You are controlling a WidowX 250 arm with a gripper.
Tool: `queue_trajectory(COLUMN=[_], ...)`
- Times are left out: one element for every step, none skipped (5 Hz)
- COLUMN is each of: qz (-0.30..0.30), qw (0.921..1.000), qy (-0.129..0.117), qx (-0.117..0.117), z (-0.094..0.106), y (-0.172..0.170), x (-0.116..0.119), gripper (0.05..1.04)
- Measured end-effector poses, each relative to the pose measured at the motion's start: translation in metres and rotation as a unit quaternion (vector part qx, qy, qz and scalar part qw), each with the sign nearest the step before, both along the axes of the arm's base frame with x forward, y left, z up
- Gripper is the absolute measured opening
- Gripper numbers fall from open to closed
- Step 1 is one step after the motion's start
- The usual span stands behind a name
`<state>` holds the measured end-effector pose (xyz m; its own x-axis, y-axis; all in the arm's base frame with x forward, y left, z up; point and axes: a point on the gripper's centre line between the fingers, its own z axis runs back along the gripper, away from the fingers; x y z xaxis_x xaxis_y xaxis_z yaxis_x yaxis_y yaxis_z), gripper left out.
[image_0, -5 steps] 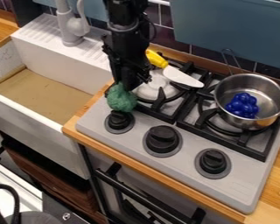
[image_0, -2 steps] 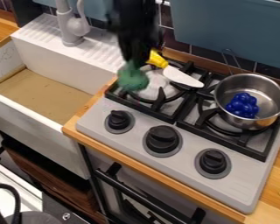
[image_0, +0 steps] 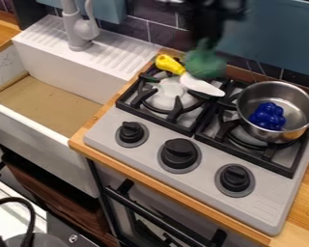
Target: Put the green broccoli into the silver pot.
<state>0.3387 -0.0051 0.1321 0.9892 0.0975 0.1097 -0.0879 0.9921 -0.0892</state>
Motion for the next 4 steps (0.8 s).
queue_trajectory(qz=[0.004, 0.01, 0.022, 0.051], qw=[0.9995, 0.9995, 0.9984, 0.9914], qy=[-0.001, -0.005, -0.042, -0.111], qx=[-0.03, -0.029, -0.033, -0.047], z=[-0.007, -0.027, -0.035, -0.036], y=[-0.035, -0.06, -0.072, -0.072], x=[0.004, 0.003, 0.008, 0.017], gripper=[0.201, 0.201, 0.201, 0.201])
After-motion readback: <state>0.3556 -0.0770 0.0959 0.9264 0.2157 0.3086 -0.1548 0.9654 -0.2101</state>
